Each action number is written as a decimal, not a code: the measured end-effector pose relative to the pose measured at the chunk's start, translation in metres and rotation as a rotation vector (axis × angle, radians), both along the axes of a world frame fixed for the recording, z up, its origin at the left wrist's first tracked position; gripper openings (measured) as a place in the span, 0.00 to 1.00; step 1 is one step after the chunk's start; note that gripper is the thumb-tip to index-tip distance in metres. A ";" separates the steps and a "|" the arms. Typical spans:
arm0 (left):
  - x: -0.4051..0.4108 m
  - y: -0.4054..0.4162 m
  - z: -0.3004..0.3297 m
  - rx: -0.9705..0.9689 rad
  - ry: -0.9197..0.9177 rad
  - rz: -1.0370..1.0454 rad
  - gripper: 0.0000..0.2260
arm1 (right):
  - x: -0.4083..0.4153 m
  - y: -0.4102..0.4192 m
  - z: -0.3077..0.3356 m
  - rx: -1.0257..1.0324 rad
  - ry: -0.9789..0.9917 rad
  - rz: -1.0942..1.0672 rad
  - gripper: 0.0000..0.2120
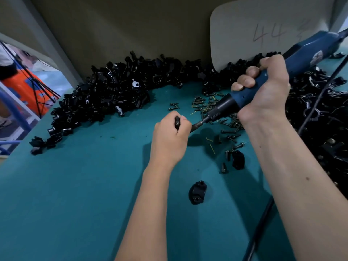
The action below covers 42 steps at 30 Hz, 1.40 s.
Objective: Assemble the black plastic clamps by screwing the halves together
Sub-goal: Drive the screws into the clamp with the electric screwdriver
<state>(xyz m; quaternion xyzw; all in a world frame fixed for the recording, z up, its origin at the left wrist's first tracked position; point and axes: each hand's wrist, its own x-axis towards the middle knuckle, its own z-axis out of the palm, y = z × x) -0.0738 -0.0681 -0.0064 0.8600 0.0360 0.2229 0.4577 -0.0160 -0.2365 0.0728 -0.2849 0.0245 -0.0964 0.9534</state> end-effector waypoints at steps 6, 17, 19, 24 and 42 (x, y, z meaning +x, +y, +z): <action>0.000 0.001 0.000 0.040 -0.021 -0.030 0.15 | -0.002 -0.004 0.003 -0.031 -0.097 0.053 0.13; -0.007 0.032 0.004 0.038 -0.048 0.010 0.24 | -0.002 0.001 0.008 0.245 -0.061 0.059 0.16; -0.007 0.027 -0.001 0.088 -0.033 0.017 0.25 | -0.002 0.007 0.006 0.236 0.008 0.026 0.14; -0.004 0.024 -0.002 0.041 -0.061 0.004 0.23 | -0.003 0.016 0.002 0.158 0.062 -0.010 0.14; 0.002 0.010 -0.002 0.121 0.050 0.098 0.14 | 0.002 0.011 -0.004 0.175 0.116 0.016 0.11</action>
